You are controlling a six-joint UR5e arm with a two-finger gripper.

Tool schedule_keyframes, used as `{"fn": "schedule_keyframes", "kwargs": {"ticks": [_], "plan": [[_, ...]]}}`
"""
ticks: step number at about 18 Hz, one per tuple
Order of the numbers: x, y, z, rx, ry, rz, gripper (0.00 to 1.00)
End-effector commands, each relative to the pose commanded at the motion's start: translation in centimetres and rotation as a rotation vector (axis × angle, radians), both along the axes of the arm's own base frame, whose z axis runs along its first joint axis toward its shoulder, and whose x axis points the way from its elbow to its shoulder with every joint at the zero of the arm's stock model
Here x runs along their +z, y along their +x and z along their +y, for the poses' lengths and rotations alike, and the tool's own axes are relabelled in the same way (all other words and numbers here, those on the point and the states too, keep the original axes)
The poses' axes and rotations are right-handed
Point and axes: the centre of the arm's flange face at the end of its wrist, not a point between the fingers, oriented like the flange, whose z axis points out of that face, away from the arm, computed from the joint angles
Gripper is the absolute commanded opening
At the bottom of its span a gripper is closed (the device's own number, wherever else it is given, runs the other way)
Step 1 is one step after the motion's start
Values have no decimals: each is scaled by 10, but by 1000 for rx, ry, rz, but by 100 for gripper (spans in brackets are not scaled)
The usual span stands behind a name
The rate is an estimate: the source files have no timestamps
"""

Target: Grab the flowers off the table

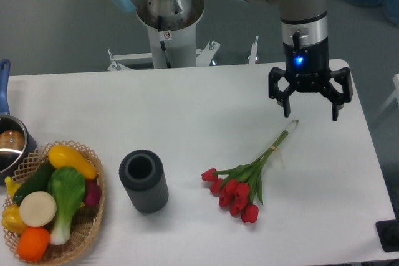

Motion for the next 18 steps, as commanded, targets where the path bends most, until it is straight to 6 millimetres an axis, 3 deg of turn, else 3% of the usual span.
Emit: {"fn": "schedule_keyframes", "kwargs": {"ticks": [12,18], "plan": [[-6,6,-3,-7,-7,-7,100],[-32,6,-8,-5,-24,-49,100]]}}
